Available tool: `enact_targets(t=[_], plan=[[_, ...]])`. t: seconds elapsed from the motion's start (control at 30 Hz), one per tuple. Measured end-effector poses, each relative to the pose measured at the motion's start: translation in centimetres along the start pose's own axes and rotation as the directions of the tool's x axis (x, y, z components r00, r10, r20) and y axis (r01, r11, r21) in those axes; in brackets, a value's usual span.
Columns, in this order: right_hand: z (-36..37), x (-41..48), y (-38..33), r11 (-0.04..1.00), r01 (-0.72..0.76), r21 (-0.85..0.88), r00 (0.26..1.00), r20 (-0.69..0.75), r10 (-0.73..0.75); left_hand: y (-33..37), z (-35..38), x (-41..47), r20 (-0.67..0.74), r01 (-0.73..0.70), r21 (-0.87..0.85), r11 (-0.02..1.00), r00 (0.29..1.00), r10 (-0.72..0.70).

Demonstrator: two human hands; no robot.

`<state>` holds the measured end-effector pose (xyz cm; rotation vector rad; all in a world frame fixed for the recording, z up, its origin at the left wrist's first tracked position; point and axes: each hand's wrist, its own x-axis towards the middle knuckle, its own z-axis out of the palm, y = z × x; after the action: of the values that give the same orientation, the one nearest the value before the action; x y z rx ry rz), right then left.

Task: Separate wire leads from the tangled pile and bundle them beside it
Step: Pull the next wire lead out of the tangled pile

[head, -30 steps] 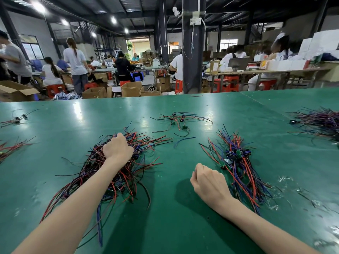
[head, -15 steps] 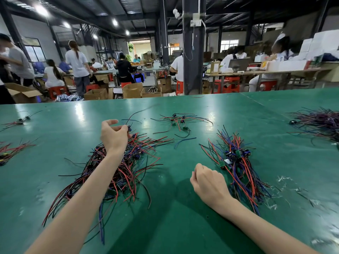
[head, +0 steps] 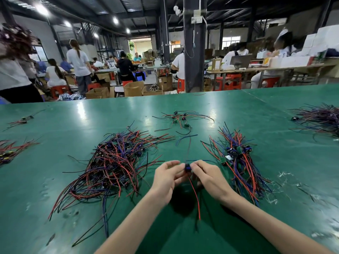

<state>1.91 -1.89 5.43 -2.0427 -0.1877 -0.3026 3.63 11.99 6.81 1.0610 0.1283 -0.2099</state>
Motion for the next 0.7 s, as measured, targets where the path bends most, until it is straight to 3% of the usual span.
enact_targets(t=[0.1, 0.23, 0.4, 0.7], plan=[[0.1, 0.0, -0.2, 0.968, -0.092, 0.235, 0.995, 0.044, 0.084, -0.5, -0.3, -0.2, 0.025, -0.053, 0.129, 0.990, 0.998, 0.050], [0.2, 0.0, -0.2, 0.927, -0.161, 0.340, 0.987, 0.076, 0.144, -0.5, -0.4, -0.3, 0.042, -0.160, 0.303, 0.940, 0.987, 0.155], [0.2, 0.1, -0.8, 0.798, -0.276, 0.535, 0.958, 0.086, 0.273, -0.4, -0.6, -0.2, -0.002, -0.201, 0.428, 0.881, 0.975, 0.223], [0.2, -0.2, -1.2, 0.724, -0.312, 0.615, 0.948, 0.156, 0.276, -0.3, -0.7, 0.0, 0.015, -0.194, 0.494, 0.847, 0.977, 0.214]])
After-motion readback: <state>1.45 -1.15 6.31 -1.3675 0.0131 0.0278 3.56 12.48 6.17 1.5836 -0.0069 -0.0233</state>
